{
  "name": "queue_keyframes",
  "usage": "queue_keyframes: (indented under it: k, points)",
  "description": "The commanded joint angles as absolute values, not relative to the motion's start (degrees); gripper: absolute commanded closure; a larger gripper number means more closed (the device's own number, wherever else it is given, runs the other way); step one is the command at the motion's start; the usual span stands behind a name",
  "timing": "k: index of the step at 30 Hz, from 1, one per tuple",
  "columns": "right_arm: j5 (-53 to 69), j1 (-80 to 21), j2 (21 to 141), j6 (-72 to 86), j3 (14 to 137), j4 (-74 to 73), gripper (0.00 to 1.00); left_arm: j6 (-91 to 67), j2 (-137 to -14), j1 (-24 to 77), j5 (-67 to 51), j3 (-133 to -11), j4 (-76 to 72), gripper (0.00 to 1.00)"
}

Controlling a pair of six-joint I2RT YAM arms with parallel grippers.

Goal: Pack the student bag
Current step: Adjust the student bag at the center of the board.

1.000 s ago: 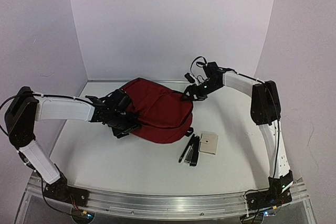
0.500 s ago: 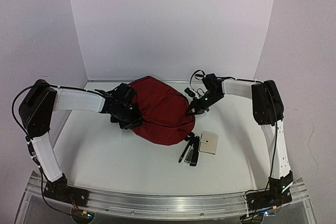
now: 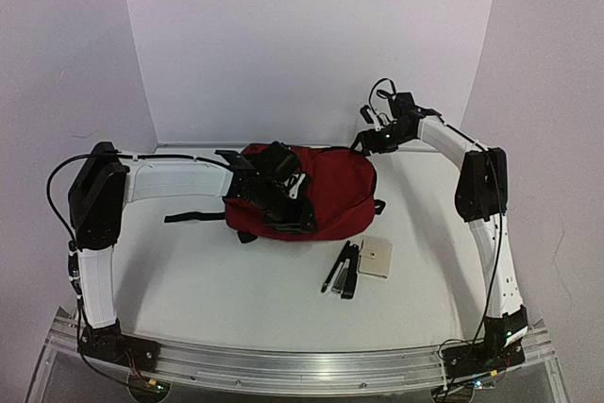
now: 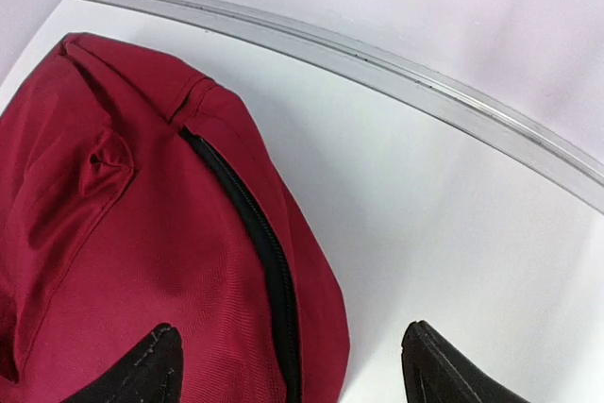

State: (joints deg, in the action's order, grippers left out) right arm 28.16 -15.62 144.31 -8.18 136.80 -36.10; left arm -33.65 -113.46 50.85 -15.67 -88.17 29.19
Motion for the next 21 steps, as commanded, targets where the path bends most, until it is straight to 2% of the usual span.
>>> queue_keyframes:
  k: [1,9,13,17,20,21]
  points:
    - [26.99,-17.00,137.04,-10.31,132.58,-35.59,0.16,-31.05,-106.06,43.57,-12.36,-92.89,33.84,0.45]
    - [29.77,-16.99,121.41,-7.47,111.19,-35.65,0.16,-33.06,-104.81,30.33,1.93,-93.21,38.35,0.36]
    - [32.40,-17.04,114.92,-4.05,99.94,-35.63,0.13,-32.16,-109.01,26.05,0.25,-93.76,38.94,0.35]
    - [34.93,-17.04,114.80,-0.79,94.60,-35.62,0.11,-29.48,-114.37,25.84,-5.75,-96.32,37.79,0.35]
    - [36.60,-17.03,117.26,1.22,94.38,-35.51,0.18,-27.88,-116.25,25.97,-13.57,-95.52,34.62,0.44]
    - [37.27,-17.05,118.63,1.68,94.85,-35.48,0.24,-27.67,-116.39,26.24,-16.29,-94.65,34.05,0.52]
